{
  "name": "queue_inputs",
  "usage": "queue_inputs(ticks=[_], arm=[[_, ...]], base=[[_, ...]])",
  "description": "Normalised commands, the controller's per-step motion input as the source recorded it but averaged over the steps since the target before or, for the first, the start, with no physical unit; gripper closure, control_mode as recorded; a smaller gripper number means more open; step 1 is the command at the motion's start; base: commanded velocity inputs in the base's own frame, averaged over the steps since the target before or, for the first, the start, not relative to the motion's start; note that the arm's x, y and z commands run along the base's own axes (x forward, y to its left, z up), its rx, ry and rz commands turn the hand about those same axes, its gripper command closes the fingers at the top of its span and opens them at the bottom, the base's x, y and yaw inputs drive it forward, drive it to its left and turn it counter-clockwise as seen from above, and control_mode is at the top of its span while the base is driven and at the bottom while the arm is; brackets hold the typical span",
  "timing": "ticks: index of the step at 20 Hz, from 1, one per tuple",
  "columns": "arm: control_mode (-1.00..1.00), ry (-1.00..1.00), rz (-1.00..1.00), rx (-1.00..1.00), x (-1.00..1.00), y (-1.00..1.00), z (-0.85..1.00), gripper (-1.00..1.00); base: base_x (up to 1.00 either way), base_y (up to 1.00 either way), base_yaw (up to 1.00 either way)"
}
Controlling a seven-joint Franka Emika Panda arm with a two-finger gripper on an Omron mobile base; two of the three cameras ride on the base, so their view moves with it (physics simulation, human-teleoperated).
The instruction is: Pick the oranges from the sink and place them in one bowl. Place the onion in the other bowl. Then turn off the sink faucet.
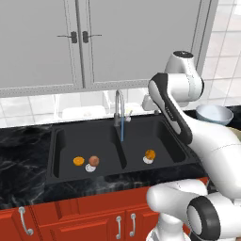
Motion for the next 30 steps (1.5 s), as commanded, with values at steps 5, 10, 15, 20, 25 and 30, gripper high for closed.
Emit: queue_inputs(ticks=[5,10,15,20,25,30], arm=[[-1.00,0.00,0.00,0.00,-0.12,0.00,-0.02,-1.00],[-1.00,0.00,0.00,0.00,-0.27,-0.03,-0.13,-1.00],[-1.00,0.00,0.00,0.00,-0.22,-0.03,-0.10,-1.00],[-1.00,0.00,0.00,0.00,-0.16,-0.09,-0.12,-1.00],[-1.00,0.00,0.00,0.00,-0.03,-0.09,-0.19,-1.00],[-1.00,0.00,0.00,0.00,0.00,-0.05,-0.26,-1.00]], base=[[0.00,0.00,0.00],[0.00,0.00,0.00],[0.00,0.00,0.00],[0.00,0.00,0.00],[0.00,0.00,0.00],[0.00,0.00,0.00]])
